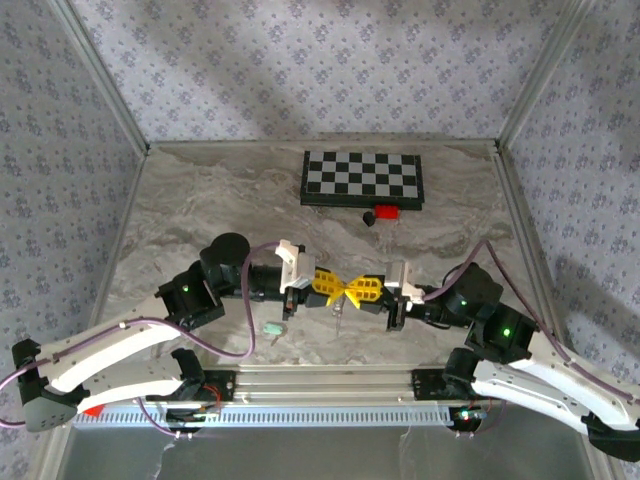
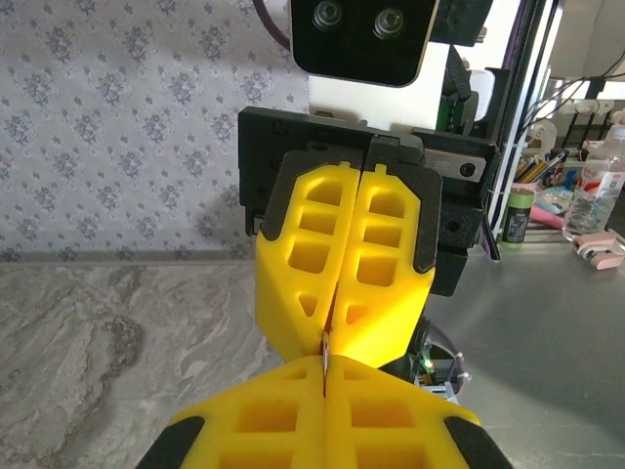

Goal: Put the keys on the keyring

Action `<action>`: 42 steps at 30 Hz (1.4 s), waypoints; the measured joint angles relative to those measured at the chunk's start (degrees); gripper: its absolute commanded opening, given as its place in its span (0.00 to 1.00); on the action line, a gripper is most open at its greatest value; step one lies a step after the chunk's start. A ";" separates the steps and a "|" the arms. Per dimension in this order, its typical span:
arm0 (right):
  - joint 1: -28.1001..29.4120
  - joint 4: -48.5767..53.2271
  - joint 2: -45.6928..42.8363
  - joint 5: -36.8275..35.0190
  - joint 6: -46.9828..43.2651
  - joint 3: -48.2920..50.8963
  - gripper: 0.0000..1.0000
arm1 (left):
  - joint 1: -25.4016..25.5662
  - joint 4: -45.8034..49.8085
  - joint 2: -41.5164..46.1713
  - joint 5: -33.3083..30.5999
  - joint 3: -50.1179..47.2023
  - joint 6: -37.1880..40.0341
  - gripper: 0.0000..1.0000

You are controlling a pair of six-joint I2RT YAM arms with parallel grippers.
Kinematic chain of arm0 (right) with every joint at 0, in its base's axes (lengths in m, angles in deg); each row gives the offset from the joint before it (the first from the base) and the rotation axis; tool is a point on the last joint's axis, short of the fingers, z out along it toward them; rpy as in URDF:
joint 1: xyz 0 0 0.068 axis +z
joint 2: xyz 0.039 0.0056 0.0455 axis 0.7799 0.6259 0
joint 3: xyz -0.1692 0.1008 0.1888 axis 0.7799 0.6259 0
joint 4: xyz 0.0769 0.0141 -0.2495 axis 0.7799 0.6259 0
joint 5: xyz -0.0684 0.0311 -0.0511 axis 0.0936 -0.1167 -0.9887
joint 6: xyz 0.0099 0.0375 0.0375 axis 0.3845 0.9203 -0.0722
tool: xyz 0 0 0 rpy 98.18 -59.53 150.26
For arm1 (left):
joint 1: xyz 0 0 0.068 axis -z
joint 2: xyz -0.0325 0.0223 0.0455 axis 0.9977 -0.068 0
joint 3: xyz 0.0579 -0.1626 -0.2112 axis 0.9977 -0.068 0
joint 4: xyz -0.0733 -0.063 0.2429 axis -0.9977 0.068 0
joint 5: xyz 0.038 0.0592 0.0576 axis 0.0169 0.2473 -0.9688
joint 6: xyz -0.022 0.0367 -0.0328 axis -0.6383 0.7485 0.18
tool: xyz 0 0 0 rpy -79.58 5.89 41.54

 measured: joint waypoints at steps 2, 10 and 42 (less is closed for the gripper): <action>0.00 -0.02 -0.50 0.04 0.07 0.04 0.00 | 0.26 0.02 0.09 0.00 0.02 0.02 0.24; -0.09 -3.96 -1.88 2.12 2.38 2.08 0.00 | 0.48 -1.55 2.84 -0.15 0.00 -0.28 0.25; -1.60 -17.31 2.05 8.94 9.73 3.89 0.00 | 0.48 -2.78 4.24 -0.17 -0.96 -0.66 0.04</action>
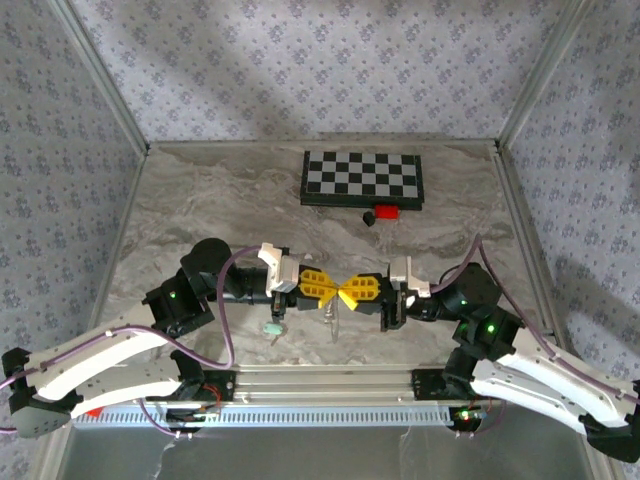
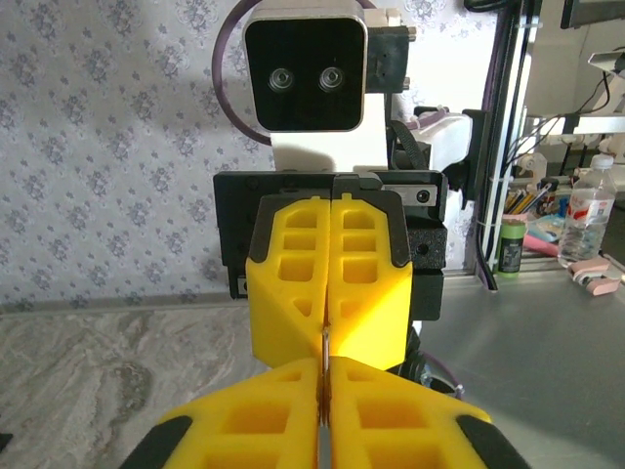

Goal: Put the keys on the keyring

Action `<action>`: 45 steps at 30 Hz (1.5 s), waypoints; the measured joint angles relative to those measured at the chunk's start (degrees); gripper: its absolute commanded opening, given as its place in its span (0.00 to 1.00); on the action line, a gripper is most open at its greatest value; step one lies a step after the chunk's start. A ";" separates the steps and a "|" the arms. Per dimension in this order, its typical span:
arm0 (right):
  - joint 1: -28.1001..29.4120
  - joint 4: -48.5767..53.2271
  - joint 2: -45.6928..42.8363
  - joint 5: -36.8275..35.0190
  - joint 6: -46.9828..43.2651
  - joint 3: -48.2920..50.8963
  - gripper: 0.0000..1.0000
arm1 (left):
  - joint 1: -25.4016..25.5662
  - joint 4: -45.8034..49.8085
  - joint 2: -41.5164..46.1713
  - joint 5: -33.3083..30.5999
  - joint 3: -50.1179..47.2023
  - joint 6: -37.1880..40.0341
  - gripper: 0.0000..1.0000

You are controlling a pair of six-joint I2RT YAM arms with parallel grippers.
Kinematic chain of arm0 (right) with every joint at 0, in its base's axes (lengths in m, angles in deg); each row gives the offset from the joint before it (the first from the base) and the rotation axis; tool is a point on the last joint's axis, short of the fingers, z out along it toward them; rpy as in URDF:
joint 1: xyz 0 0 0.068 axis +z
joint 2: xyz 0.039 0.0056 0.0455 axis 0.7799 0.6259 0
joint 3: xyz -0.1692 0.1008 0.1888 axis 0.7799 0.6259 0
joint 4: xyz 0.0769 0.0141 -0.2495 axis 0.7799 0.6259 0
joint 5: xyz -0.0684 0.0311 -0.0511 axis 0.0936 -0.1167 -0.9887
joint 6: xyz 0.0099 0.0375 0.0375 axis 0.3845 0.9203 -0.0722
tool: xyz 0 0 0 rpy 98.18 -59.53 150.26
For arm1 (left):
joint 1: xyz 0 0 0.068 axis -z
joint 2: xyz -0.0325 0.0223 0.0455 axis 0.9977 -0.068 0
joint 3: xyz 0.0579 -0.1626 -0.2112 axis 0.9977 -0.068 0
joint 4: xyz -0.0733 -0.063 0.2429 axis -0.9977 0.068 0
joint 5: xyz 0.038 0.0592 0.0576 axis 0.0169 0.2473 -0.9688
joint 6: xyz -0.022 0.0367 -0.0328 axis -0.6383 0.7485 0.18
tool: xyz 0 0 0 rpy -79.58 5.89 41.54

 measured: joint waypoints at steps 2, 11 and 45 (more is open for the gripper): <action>-0.22 -0.04 0.00 0.22 0.00 0.00 0.00 | 0.00 -0.11 0.00 0.00 0.00 0.07 0.00; -0.26 0.48 -0.22 -0.28 0.39 -0.02 0.52 | 0.00 0.39 0.02 -0.26 0.00 -0.04 0.00; -15.45 29.07 24.74 -12.35 13.44 -4.96 0.79 | 0.00 5.42 11.61 -17.62 -8.63 1.09 0.00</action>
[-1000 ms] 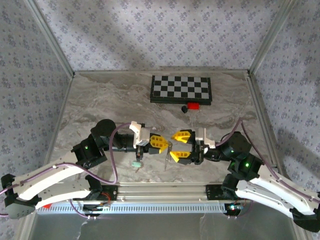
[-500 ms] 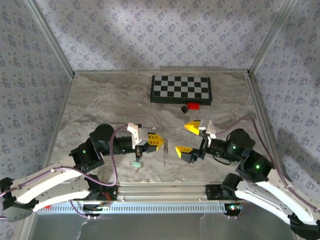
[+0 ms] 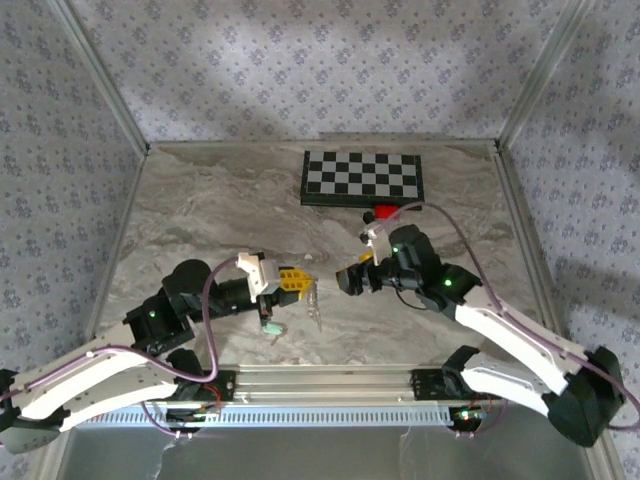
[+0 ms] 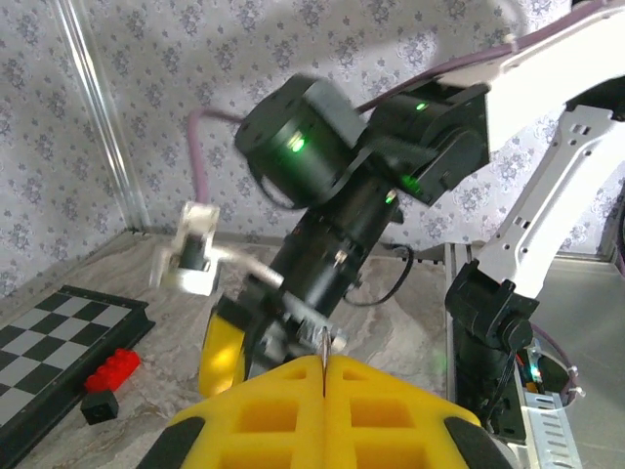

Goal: Put the keys on the keyring

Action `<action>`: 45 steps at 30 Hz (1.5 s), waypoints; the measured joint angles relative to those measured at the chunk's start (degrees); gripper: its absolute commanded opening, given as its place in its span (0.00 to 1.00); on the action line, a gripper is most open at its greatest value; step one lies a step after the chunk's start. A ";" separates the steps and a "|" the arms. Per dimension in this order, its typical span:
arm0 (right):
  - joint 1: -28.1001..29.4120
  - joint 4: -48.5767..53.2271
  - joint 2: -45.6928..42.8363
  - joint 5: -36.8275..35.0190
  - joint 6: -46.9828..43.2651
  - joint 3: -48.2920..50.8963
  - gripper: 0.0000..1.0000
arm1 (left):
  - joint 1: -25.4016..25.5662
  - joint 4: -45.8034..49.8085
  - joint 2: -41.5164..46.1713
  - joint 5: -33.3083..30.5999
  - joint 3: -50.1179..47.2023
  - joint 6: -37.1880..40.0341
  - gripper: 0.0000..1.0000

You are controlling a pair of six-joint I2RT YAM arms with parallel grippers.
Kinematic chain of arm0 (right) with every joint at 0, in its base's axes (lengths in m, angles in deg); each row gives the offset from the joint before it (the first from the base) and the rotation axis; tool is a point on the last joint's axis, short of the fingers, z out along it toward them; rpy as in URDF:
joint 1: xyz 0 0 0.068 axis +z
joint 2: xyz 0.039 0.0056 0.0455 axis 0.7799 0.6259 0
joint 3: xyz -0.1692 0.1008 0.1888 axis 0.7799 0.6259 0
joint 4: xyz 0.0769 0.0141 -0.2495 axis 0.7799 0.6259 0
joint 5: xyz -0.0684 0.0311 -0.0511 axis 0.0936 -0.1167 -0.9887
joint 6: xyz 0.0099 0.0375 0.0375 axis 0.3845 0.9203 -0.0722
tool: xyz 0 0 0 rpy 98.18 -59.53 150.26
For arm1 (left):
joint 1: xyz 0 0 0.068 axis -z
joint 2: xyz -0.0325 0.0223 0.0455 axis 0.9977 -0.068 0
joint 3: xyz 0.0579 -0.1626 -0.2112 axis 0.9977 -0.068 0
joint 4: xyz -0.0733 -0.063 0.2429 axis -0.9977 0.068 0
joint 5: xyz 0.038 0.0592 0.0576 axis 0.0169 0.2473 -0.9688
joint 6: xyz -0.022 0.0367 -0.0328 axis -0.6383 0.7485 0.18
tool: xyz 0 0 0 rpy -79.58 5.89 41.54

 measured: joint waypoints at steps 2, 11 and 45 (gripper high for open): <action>1.66 -0.46 4.11 0.76 -0.50 -0.02 0.78 | 0.00 0.57 0.44 -0.20 -0.07 0.07 0.00; 9.01 -7.45 11.02 7.80 -12.61 0.37 0.80 | 0.00 2.75 5.20 -0.31 -1.99 0.37 0.00; 17.92 -5.55 42.40 9.51 -44.19 -16.61 0.50 | 0.00 10.54 18.86 -6.40 -3.61 -3.13 0.00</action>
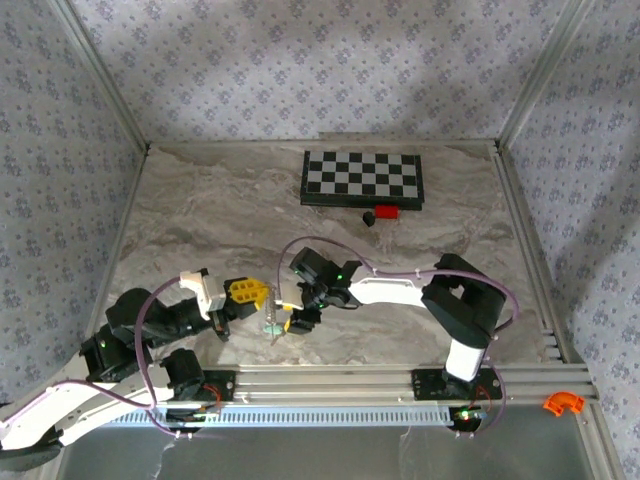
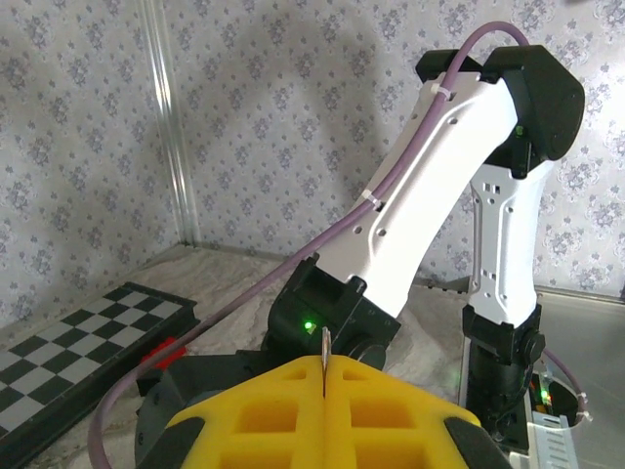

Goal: Put the keys on the keyring

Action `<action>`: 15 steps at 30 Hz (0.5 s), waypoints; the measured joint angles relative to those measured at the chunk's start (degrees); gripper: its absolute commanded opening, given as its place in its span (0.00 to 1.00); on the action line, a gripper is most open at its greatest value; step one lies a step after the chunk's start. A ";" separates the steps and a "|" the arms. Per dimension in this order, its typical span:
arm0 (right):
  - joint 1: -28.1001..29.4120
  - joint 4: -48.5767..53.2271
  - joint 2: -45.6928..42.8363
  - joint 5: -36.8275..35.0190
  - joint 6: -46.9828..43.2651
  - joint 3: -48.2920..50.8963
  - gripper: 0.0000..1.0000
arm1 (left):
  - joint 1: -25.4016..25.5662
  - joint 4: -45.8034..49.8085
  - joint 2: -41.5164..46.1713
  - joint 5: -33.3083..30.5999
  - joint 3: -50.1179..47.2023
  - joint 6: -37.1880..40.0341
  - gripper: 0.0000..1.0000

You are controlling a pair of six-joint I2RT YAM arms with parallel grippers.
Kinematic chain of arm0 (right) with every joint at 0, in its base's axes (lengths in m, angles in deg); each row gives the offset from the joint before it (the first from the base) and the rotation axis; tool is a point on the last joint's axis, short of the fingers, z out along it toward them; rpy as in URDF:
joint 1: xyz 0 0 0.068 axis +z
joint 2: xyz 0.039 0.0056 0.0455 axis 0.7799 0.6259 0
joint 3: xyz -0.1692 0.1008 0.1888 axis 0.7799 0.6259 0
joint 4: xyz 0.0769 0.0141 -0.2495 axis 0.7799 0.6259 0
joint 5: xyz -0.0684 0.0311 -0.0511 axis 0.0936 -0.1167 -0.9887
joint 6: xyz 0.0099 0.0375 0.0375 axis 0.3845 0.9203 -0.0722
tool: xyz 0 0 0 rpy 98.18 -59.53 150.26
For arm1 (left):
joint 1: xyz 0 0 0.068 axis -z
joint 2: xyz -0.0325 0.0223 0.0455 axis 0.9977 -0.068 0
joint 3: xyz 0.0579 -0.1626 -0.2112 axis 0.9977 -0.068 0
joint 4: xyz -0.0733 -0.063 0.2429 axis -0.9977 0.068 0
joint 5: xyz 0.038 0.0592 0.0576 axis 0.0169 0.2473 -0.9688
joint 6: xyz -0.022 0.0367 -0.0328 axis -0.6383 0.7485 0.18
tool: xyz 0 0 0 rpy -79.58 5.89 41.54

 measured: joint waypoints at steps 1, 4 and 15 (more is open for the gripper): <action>0.22 0.57 0.48 -0.02 -0.46 -0.55 0.48 | 0.00 0.22 -0.02 -0.04 0.00 -0.11 0.00; 1.01 2.23 1.51 -0.17 -1.75 -1.49 0.44 | 0.00 1.01 0.22 -0.28 -0.07 -0.24 0.00; 2.80 5.29 3.32 -1.88 -3.69 -3.17 0.35 | 0.00 1.11 1.18 -1.16 -1.07 -1.07 0.00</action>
